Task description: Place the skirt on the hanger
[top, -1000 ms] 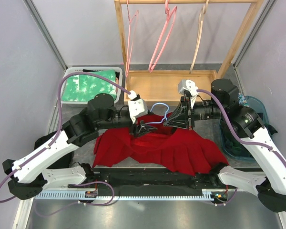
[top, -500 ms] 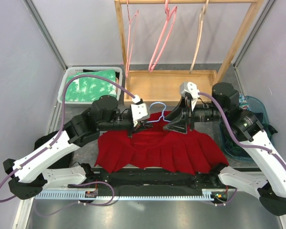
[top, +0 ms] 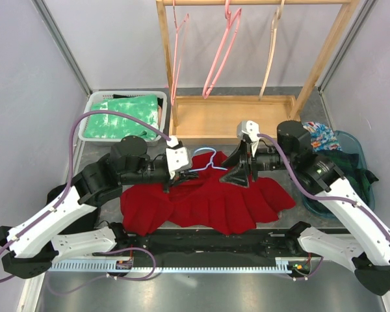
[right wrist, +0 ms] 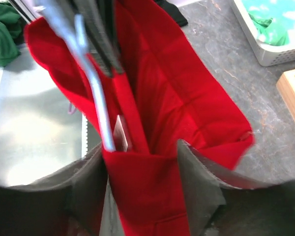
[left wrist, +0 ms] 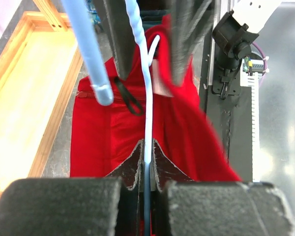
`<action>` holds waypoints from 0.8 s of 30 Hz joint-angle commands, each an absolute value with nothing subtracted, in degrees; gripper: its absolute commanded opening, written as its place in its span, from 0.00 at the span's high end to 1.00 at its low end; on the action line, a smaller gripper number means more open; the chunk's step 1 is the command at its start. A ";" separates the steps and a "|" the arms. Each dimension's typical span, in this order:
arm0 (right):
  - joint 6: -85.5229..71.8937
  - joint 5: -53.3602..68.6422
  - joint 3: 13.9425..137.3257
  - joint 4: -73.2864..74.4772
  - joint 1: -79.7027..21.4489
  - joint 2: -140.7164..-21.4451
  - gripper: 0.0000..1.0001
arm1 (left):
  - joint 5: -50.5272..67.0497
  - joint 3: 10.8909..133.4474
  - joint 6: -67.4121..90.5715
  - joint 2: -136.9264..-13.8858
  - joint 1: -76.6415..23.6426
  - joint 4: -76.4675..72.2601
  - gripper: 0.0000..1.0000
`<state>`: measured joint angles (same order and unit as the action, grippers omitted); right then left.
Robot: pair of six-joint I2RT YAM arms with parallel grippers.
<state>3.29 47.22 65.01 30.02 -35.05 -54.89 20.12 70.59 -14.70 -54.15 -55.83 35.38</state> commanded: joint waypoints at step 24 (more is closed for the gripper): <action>-16.42 -12.55 54.67 27.94 -35.07 -45.17 1.00 | -21.62 66.36 -4.84 -54.06 -55.72 15.39 0.01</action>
<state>-9.87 4.82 55.33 29.63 -35.33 -46.17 -12.25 67.18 -8.19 -55.55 -55.53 21.12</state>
